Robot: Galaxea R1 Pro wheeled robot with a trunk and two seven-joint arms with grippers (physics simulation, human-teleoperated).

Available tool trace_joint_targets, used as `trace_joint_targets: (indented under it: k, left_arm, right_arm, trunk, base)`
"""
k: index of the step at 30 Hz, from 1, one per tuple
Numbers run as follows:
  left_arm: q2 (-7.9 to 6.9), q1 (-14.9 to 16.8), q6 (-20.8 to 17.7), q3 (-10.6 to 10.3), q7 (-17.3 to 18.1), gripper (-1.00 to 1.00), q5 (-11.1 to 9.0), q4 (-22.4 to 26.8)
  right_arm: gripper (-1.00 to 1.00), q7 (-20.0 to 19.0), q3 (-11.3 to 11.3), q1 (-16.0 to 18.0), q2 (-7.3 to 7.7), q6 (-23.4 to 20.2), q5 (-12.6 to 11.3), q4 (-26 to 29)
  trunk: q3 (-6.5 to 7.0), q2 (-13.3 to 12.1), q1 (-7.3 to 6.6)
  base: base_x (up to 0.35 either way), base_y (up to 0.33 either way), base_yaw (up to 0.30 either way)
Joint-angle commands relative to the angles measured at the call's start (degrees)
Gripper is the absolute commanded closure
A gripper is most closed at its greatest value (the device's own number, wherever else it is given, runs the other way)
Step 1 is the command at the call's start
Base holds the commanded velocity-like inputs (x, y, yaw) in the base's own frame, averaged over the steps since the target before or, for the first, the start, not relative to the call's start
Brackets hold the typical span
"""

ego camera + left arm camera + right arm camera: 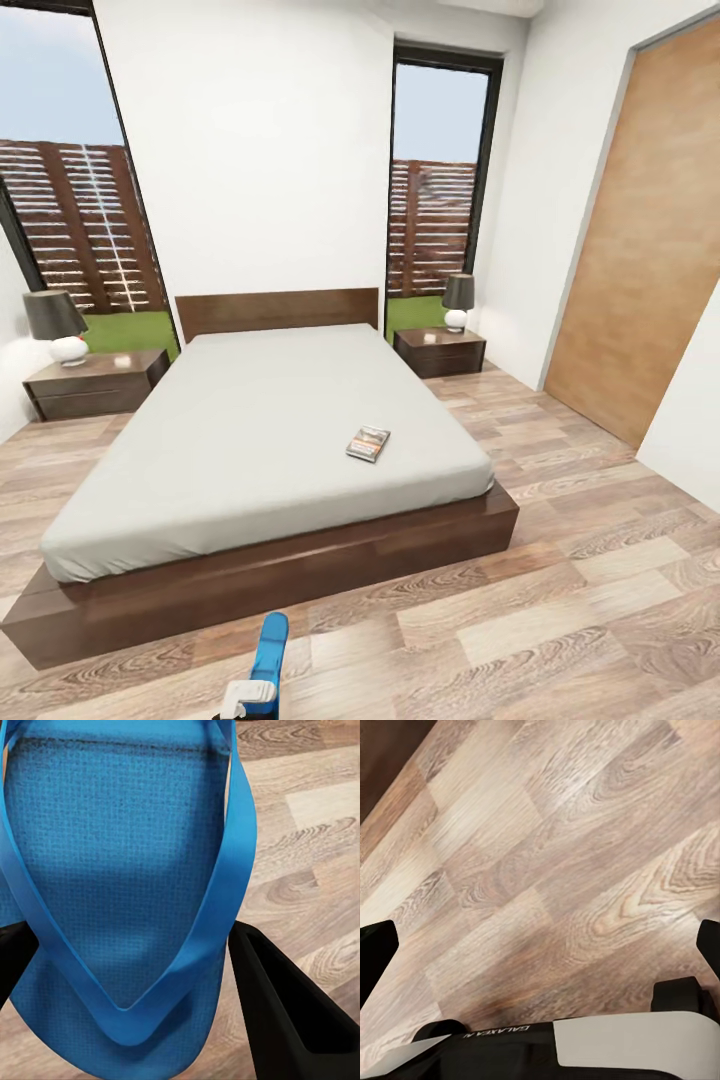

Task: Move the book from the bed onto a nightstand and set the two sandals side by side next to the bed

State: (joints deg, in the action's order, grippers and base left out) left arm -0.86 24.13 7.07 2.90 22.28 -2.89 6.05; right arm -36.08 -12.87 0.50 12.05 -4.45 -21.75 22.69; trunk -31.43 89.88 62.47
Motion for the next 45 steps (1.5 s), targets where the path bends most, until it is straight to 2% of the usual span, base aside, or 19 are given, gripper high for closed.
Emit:
trace_joint_targets:
  k: [1, 15, 37, 45]
  left_arm:
    - [-0.01, 0.0, 0.0, 0.3, 0.4, 1.00, -0.2, -0.1]
    - [-0.02, 0.0, 0.0, 0.3, 0.5, 1.00, -0.2, -0.1]
    - [-0.02, 0.0, 0.0, 0.3, 0.5, 1.00, -0.2, -0.1]
    - [-0.02, 0.0, 0.0, 0.3, 0.5, 1.00, -0.2, -0.1]
  right_arm:
    - [-1.00, -0.3, -0.2, 0.0, -0.01, -0.5, -0.5, 0.0]
    - [-1.00, -0.4, -0.1, 0.0, -0.03, -0.5, -0.5, 0.0]
    - [-1.00, -0.4, -0.1, 0.0, -0.01, -0.5, -0.5, 0.0]
    - [-1.00, -0.4, -0.2, 0.0, -0.02, -0.5, -0.5, 0.0]
  trunk:
    - [-0.05, 0.0, -0.01]
    - [-0.07, 0.0, -0.01]
    - [-1.93, 0.0, -0.01]
    - [-2.13, 0.0, -0.01]
  base:
    - [0.000, 0.000, 0.000]
    - [0.000, 0.000, -0.036]
    - [0.000, 0.000, 0.000]
    - [0.012, 0.000, 0.000]
